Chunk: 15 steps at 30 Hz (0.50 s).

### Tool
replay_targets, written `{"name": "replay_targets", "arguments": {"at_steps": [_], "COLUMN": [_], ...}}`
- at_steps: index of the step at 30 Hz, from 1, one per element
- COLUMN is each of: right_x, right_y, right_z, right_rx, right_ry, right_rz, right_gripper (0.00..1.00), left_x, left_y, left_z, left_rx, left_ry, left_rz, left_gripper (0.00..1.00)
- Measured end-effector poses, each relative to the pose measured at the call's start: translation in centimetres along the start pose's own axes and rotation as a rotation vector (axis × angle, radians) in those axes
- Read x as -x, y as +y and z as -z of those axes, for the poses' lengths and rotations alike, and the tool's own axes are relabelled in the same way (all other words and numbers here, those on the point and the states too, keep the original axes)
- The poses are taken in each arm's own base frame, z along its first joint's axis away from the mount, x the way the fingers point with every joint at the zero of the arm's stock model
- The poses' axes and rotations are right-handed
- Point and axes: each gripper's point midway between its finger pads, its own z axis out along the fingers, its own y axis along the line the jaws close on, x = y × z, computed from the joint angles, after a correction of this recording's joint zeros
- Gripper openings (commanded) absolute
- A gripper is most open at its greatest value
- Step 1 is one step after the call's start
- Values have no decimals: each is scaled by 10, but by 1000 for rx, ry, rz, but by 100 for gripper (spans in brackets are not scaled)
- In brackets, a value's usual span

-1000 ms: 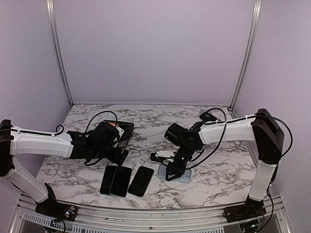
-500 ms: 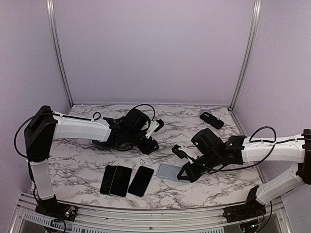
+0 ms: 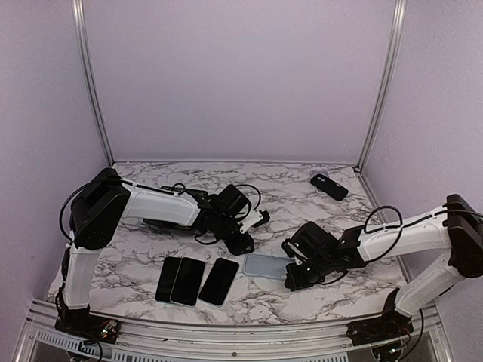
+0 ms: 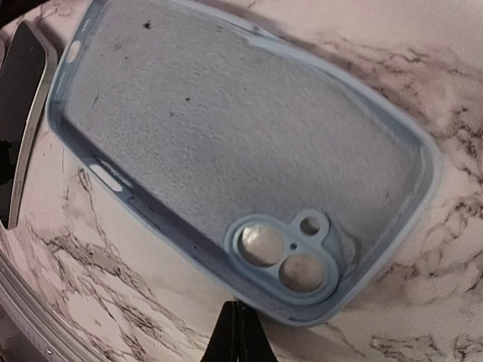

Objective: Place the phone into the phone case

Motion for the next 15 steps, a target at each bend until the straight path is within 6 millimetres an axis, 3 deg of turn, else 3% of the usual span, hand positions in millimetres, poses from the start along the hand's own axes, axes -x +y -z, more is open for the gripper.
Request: {"name": "replay_targets", "arguments": {"at_steps": [9, 15], "right_x": [89, 141], "right_y": [-56, -52], "right_z": [-3, -19], "right_rx": [-192, -218], "right_ry": [-188, -223], "right_rz": [-82, 31], "right_gripper": [0, 0], "left_x": [-10, -15], "left_y": [-9, -27], "left_z": [4, 8], "left_rx": [-35, -114], "left_ry": [14, 13], "left_rz": [-39, -36], "left_gripper": [36, 35]}}
